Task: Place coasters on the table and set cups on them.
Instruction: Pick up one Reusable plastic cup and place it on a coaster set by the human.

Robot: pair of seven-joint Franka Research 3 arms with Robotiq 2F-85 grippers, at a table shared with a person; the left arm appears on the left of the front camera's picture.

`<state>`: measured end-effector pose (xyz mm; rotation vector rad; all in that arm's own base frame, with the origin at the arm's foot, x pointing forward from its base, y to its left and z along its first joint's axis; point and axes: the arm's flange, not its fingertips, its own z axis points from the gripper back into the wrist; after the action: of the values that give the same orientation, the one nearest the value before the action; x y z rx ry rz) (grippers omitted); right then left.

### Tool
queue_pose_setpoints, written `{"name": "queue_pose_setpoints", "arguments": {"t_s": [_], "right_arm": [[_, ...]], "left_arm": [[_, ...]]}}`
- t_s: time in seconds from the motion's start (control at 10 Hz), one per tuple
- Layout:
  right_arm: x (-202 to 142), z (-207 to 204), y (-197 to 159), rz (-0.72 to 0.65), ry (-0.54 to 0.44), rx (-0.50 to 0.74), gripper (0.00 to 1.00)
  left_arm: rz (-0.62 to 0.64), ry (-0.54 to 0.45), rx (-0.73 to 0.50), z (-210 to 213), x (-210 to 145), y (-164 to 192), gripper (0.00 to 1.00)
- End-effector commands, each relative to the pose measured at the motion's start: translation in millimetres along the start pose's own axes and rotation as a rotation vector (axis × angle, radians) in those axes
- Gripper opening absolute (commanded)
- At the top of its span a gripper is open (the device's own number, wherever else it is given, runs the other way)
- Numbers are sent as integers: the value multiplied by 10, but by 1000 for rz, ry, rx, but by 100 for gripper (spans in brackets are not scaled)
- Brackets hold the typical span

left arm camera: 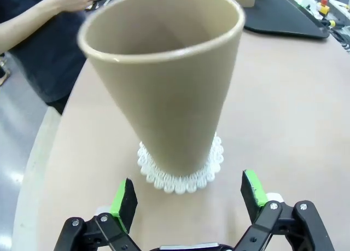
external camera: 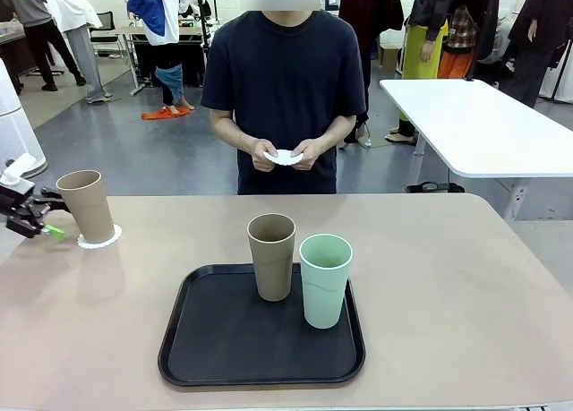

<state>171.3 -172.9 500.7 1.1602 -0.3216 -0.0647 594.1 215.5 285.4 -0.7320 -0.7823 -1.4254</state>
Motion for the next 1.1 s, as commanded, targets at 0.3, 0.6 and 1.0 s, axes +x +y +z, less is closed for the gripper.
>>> {"name": "queue_pose_setpoints", "arguments": {"t_s": [0.3, 0.6, 1.0], "right_arm": [[9, -3, 6, 18, -2, 24, 100], [9, -3, 6, 18, -2, 24, 100], [9, -3, 6, 18, -2, 24, 100]], "left_arm": [[-6, 137, 125, 978, 970, -520, 100], [39, 207, 268, 1074, 1929, -973, 100], [207, 602, 180, 730, 2386, -1740, 100]]}}
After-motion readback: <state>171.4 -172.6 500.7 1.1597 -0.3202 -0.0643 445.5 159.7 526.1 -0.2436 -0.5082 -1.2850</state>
